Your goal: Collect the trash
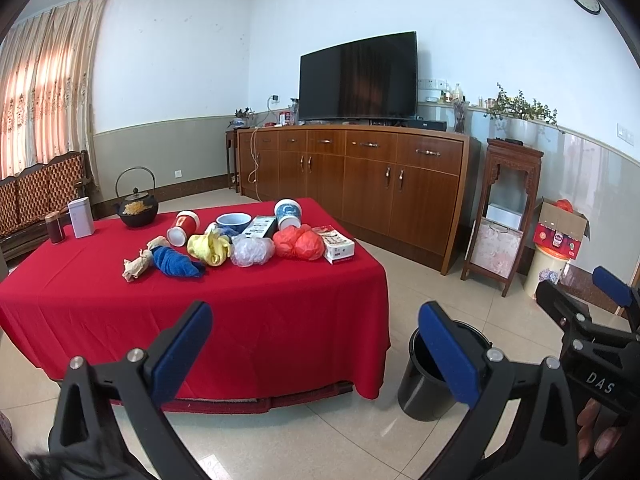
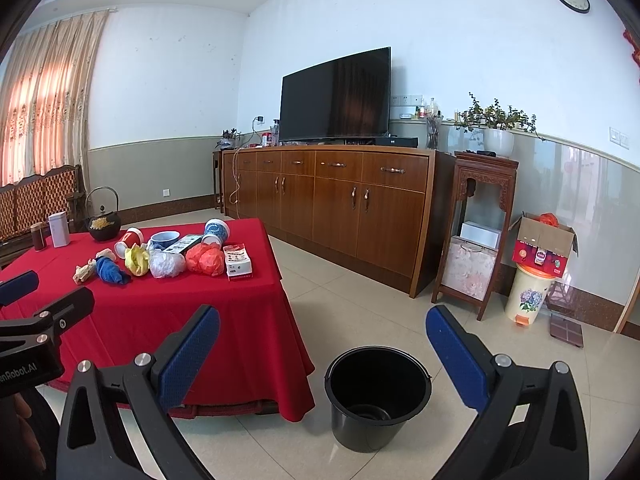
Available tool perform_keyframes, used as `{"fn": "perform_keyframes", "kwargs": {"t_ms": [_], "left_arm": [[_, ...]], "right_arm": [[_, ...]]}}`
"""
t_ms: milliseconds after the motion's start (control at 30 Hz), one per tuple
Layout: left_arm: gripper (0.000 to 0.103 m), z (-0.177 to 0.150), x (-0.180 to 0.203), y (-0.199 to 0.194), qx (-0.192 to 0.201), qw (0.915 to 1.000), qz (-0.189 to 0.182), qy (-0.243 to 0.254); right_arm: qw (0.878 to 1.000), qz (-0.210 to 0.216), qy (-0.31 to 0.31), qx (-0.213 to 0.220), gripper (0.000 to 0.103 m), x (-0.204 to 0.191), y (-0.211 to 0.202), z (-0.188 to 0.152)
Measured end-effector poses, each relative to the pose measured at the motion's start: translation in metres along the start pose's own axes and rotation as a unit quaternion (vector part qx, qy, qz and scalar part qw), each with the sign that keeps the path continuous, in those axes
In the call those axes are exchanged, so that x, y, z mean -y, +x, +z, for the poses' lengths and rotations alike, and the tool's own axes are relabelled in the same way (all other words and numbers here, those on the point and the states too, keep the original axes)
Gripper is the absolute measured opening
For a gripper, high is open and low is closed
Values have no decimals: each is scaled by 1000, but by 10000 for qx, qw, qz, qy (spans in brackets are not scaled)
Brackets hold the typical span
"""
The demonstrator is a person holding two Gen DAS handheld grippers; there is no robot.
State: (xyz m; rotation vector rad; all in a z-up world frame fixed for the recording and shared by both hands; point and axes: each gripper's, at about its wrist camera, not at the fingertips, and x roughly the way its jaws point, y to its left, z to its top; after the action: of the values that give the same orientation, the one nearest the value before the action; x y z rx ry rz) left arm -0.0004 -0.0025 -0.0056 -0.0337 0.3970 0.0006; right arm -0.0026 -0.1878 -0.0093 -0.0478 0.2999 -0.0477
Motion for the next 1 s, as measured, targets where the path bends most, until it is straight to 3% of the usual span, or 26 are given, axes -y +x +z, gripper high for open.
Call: {"fn": "perform_keyframes", "kwargs": {"t_ms": [1000], "left_arm": [[103, -10, -4, 2, -25, 10000, -1, -12]], "right_arm": [[10000, -5, -15, -20, 103, -2, 1, -3]]}}
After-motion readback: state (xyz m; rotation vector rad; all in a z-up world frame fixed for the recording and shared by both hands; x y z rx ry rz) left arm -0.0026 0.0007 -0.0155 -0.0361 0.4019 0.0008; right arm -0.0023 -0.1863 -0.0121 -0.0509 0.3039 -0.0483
